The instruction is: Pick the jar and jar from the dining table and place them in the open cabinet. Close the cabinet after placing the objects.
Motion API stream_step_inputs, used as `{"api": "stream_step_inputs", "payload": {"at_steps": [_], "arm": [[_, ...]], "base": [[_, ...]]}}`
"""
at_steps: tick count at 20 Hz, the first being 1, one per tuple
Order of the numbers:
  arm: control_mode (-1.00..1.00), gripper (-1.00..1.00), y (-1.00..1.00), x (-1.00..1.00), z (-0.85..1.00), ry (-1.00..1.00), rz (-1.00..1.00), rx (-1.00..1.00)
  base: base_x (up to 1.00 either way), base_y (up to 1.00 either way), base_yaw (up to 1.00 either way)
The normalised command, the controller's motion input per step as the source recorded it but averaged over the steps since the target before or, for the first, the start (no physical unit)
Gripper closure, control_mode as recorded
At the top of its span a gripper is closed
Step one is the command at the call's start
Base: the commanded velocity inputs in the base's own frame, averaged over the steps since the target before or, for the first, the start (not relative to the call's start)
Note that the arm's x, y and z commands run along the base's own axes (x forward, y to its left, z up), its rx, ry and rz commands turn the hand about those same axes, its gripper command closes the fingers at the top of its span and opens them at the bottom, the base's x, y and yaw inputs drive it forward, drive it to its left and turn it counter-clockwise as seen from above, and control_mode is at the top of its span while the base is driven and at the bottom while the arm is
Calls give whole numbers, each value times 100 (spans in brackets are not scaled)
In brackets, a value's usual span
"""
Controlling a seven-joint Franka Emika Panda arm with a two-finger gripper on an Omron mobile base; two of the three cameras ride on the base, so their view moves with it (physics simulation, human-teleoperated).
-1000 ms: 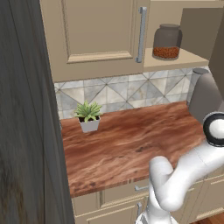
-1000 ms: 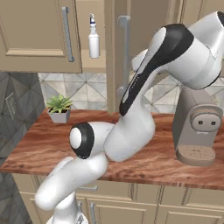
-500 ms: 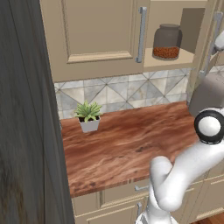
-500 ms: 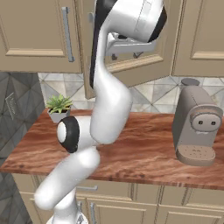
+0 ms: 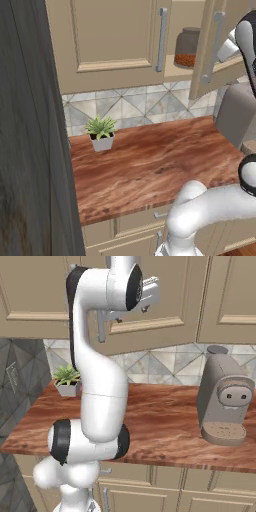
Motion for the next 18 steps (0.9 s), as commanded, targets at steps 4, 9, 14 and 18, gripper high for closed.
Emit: {"api": "stream_step_inputs", "payload": {"at_steps": [4,9,14,18], "arm": [[-100,-100,15,51,-1,-20,10,-27],[-100,-100,1,68,1,-9,12,-19],[-100,-100,-3,83,1,-6,16,-12],[-100,-100,-3,78,0,-3,18,-10]], "base": [[0,0,0],[0,0,0],[0,0,0],[0,0,0]]}}
